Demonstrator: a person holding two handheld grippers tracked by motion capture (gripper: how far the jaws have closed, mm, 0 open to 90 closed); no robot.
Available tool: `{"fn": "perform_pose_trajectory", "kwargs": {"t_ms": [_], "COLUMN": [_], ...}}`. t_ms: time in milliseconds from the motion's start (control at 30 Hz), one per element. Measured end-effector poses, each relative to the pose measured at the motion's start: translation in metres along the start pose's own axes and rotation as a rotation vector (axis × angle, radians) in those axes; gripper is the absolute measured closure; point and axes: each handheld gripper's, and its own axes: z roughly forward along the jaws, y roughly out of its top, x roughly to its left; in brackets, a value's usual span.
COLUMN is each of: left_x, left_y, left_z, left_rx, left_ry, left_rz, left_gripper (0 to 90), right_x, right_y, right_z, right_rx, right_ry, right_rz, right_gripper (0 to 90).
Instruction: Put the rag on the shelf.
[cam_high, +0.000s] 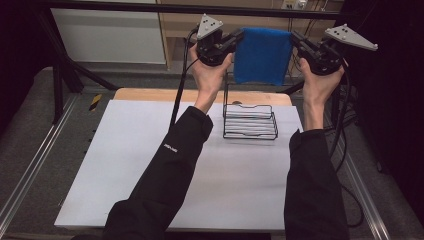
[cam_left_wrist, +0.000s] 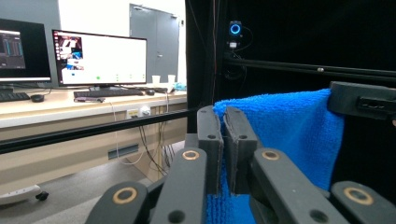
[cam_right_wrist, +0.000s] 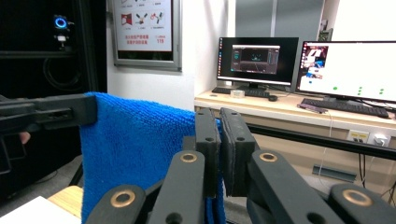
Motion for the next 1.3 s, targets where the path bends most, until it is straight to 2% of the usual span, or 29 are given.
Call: {"fn": "perform_pose_trajectory", "kwargs": {"t_ms": [167, 367, 500, 733, 900, 1033, 1300], "left_x": [0.002, 0.003, 0.003, 0.002, 0.003, 0.003, 0.001], "left_y": [-0.009, -0.019, -0.027, -0.037, -0.047, -0.05, -0.048], "left_z": [0.001, 0.003, 0.001, -0.005, -0.007, -0.01, -0.02], "left_rx": [0.009, 0.046, 0.053, 0.082, 0.106, 0.111, 0.108], "left_ry": [-0.012, -0.026, -0.046, -0.066, -0.065, -0.079, -0.106], "left_rz": [0.0, 0.014, 0.012, 0.033, 0.032, 0.03, 0.052], "left_gripper": [86.1, 86.1, 86.1, 86.1, 86.1, 86.1, 86.1], "right_x": [-0.004, -0.006, -0.008, -0.008, -0.007, -0.006, -0.004], "right_y": [-0.008, -0.016, -0.025, -0.038, -0.048, -0.05, -0.051], "right_z": [0.002, 0.001, -0.002, -0.004, -0.003, -0.004, -0.011], "right_rx": [0.014, 0.037, 0.052, 0.083, 0.107, 0.11, 0.099], "right_ry": [0.005, 0.004, 0.011, 0.017, 0.021, 0.029, 0.05], "right_rz": [0.014, 0.014, 0.02, 0.021, 0.019, 0.02, 0.016], "right_gripper": [87.0, 87.0, 86.9, 86.9, 86.9, 86.9, 86.9]}}
